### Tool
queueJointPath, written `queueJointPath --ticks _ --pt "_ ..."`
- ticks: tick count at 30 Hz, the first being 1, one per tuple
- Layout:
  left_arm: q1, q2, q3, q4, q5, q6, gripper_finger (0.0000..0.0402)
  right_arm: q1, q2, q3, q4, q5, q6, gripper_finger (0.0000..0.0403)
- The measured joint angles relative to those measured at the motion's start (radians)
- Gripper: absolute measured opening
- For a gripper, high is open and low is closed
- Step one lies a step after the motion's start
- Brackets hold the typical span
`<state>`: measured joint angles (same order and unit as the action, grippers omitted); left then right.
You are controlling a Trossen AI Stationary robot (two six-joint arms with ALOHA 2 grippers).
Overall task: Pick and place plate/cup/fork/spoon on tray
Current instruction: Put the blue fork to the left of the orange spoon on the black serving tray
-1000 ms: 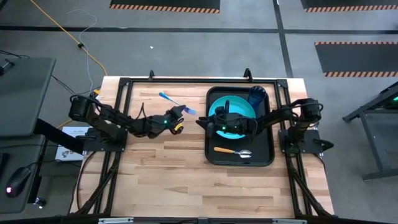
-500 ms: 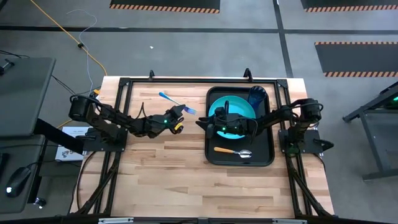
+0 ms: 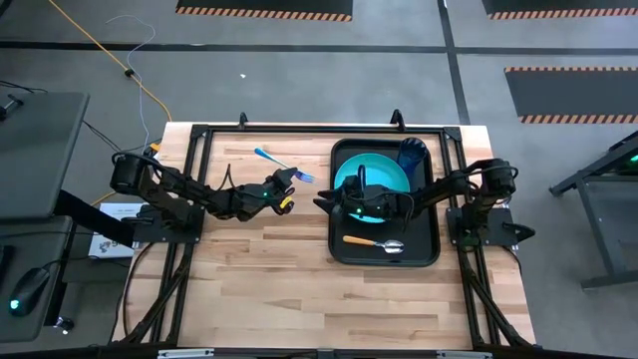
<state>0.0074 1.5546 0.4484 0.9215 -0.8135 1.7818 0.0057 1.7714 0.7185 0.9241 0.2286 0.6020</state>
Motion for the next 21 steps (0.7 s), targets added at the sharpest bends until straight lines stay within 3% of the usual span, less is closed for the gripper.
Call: queueJointPath --ticks 21 --pt "0.0 0.0 0.0 -0.002 -0.004 -0.054 0.0 0.002 0.0 0.0 0.022 0.008 -0.14 0.0178"
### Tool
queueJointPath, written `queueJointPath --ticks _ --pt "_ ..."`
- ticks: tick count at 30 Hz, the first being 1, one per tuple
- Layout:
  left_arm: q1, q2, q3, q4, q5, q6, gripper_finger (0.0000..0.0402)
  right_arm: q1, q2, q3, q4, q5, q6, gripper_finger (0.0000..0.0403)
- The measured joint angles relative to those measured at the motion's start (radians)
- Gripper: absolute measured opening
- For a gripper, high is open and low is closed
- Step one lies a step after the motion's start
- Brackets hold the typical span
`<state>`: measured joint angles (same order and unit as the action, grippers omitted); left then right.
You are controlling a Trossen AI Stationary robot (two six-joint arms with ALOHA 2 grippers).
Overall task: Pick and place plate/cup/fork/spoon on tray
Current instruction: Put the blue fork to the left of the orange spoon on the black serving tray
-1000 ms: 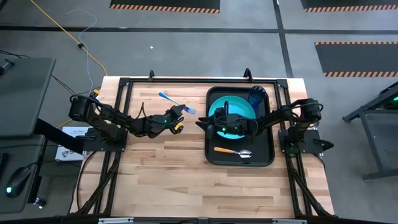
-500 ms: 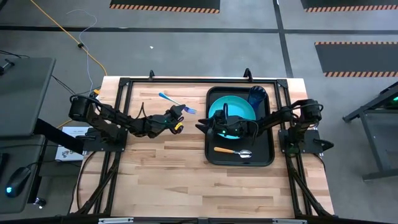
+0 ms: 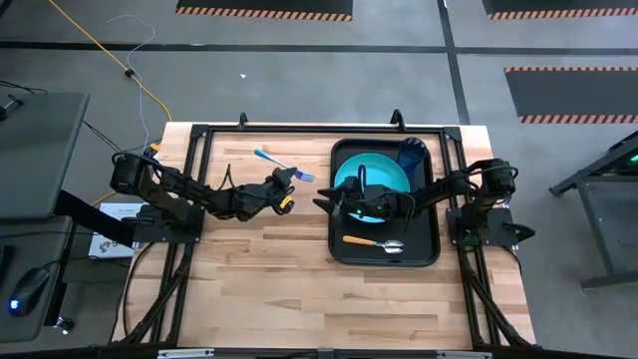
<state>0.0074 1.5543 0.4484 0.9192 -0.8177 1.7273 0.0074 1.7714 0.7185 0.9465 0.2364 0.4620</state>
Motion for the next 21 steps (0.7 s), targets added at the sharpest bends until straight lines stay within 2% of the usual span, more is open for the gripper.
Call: queueJointPath --ticks 5,9,13,17,21 --pt "0.001 0.0 0.0 -0.001 0.0 -0.032 0.0 0.003 0.0 0.0 -0.001 0.001 -0.157 0.0178" --pt "0.001 0.0 0.0 -0.001 -0.003 -0.047 0.0 0.018 0.0 0.0 -0.009 0.032 -0.402 0.0178" --pt "0.001 0.0 0.0 -0.011 -0.003 -0.077 0.0 0.046 0.0 0.004 -0.016 0.069 -0.729 0.0178" --pt "0.001 0.0 0.0 -0.01 0.021 -0.129 0.0 0.081 0.0 0.062 -0.121 0.082 -1.021 0.0178" --pt "0.0 0.0 0.004 -0.039 0.051 -0.186 0.0 0.108 0.0 0.173 -0.342 0.229 -1.146 0.0178"
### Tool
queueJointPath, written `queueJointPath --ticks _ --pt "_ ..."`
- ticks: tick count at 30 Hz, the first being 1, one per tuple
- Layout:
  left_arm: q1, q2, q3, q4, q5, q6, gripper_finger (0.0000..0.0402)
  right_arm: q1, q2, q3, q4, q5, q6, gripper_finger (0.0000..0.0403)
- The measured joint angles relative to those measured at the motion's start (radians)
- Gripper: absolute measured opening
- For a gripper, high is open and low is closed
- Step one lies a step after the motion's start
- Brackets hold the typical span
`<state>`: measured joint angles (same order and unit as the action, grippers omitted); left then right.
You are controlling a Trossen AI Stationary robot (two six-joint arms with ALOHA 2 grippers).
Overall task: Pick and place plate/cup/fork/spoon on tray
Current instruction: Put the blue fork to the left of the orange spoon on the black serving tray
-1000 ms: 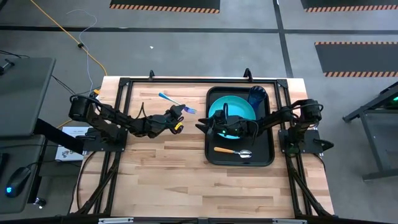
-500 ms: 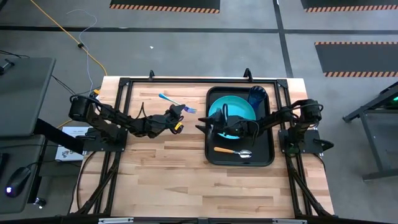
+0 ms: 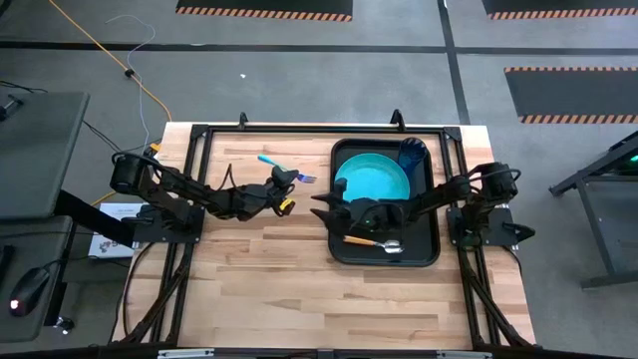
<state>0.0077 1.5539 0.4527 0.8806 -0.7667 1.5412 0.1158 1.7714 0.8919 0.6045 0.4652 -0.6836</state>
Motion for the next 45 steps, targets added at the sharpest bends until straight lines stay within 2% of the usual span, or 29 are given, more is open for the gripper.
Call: queueJointPath --ticks 4,9,14,22,27,31,39,41,45 --pt "-0.007 0.0 0.034 -0.113 0.003 -0.057 0.0 0.009 0.0 0.121 -0.254 0.11 -0.061 0.0178" --pt "-0.033 0.0 0.067 -0.202 0.03 -0.072 0.0 0.002 0.0 0.233 -0.501 0.159 -0.066 0.0178" --pt "-0.068 0.0 0.079 -0.202 0.028 -0.051 0.0 -0.003 0.0 0.255 -0.627 0.162 -0.073 0.0178" --pt "-0.121 0.0 0.079 -0.201 0.038 -0.048 0.0 -0.002 0.0 0.255 -0.652 0.156 -0.077 0.0178" --pt "-0.127 0.0 0.079 -0.196 0.036 -0.048 0.0 -0.002 0.0 0.255 -0.65 0.106 -0.05 0.0172" --pt "-0.126 0.0 0.079 -0.195 0.026 -0.047 0.0 -0.002 0.0 0.255 -0.648 0.104 -0.05 0.0135" --pt "-0.126 0.0 0.079 -0.194 0.029 -0.047 0.0 -0.002 0.0 0.255 -0.648 0.102 -0.031 0.0019" --pt "-0.126 0.0 0.079 -0.194 0.031 -0.047 0.0 -0.002 0.0 0.255 -0.652 0.103 -0.031 0.0006" --pt "-0.126 0.0 0.079 -0.194 0.033 -0.047 0.0005 -0.002 0.0 0.255 -0.653 0.103 -0.031 0.0008"
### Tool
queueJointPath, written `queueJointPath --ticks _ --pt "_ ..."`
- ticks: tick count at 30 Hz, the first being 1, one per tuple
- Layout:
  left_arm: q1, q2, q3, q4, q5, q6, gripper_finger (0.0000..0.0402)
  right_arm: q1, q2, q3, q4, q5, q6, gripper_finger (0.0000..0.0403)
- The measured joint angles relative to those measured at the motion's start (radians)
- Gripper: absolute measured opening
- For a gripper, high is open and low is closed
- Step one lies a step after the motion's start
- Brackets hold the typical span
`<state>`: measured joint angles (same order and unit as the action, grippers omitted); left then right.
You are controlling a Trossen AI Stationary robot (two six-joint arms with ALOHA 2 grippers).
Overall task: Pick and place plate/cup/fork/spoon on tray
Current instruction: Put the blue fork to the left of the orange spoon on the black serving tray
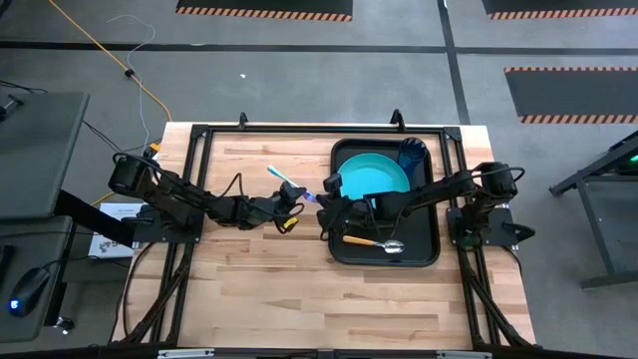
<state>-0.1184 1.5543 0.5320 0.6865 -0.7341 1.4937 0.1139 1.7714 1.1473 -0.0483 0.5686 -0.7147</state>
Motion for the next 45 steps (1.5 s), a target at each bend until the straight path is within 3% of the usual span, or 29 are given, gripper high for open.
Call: queueJointPath --ticks 8,16,20,23,30,38,45 --pt "0.0 -0.024 0.0 0.02 -0.008 -0.053 0.0055 0.005 -0.001 0.001 -0.092 0.107 0.01 0.0002" --pt "0.0 -0.129 0.001 -0.009 -0.02 -0.137 0.0126 0.013 -0.095 0.001 -0.343 0.148 0.211 0.0001" --pt "-0.016 -0.207 0.001 -0.061 -0.033 -0.28 0.0159 0.049 -0.167 0.001 -0.423 0.184 0.291 0.0001" --pt "-0.03 -0.279 0.001 -0.172 0.014 -0.447 0.0176 0.093 -0.218 0.001 -0.502 0.21 0.373 0.0" --pt "-0.036 -0.421 -0.005 -0.311 0.285 -0.807 0.0182 0.255 -0.262 0.001 -0.792 0.275 0.691 0.0" --pt "-0.036 -0.555 -0.185 -0.038 0.583 -1.02 0.0168 0.454 -0.245 0.0 -0.959 0.339 1.009 0.0" --pt "-0.032 -0.65 -0.419 0.389 0.593 -1.074 0.0163 0.537 -0.247 -0.023 -0.98 0.352 1.146 0.0"
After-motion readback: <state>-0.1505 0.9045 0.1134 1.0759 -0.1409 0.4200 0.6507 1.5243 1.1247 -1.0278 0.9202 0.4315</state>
